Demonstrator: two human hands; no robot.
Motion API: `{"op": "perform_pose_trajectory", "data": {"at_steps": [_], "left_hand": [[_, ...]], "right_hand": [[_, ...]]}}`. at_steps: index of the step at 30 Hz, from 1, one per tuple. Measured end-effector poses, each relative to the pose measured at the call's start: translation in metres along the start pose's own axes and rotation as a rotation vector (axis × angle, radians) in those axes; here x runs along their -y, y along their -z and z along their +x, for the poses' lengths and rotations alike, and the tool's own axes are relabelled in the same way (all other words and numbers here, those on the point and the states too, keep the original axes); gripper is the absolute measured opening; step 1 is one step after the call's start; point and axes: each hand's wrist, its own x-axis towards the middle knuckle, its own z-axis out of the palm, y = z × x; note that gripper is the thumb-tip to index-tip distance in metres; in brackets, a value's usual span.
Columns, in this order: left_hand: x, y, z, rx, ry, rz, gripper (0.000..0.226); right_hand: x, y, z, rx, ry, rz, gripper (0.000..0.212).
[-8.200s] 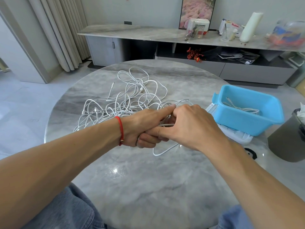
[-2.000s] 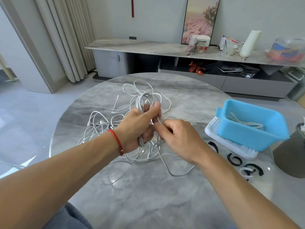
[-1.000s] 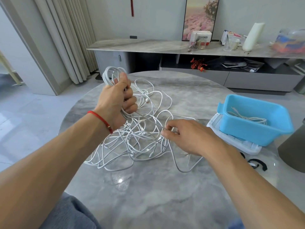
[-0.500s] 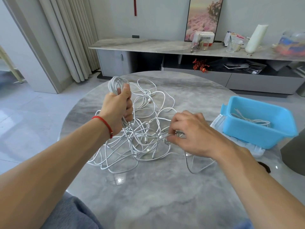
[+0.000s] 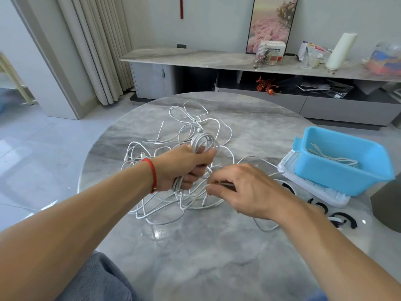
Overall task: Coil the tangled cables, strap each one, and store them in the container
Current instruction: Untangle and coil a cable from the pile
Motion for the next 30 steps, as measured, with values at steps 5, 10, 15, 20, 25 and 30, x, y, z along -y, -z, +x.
{"op": "perform_pose_trajectory", "data": {"at_steps": [5, 10, 15, 20, 25, 30], "left_hand": [[0.005, -0.012, 0.002, 0.066, 0.049, 0.086, 0.039], [0.006, -0.020, 0.001, 0.132, 0.135, 0.133, 0.037], [0.007, -0.020, 0.000, 0.213, 0.159, 0.093, 0.075], [0.010, -0.018, 0.000, 0.381, 0.137, 0.102, 0.064], [0.007, -0.015, -0.004, 0.527, 0.089, 0.216, 0.023], [0.000, -0.003, -0.009, 0.454, 0.005, 0.183, 0.036]], "right_hand": [[-0.002, 0.003, 0.000, -0.128, -0.090, 0.011, 0.023], [0.003, 0.008, 0.001, -0.124, -0.160, -0.052, 0.023], [-0.001, 0.011, -0.001, -0.145, -0.215, -0.065, 0.033], [-0.004, 0.013, -0.002, -0.125, -0.206, -0.009, 0.020], [-0.010, 0.012, -0.002, -0.152, -0.235, 0.035, 0.051], [-0.029, 0.025, -0.007, -0.158, -0.211, 0.163, 0.044]]}}
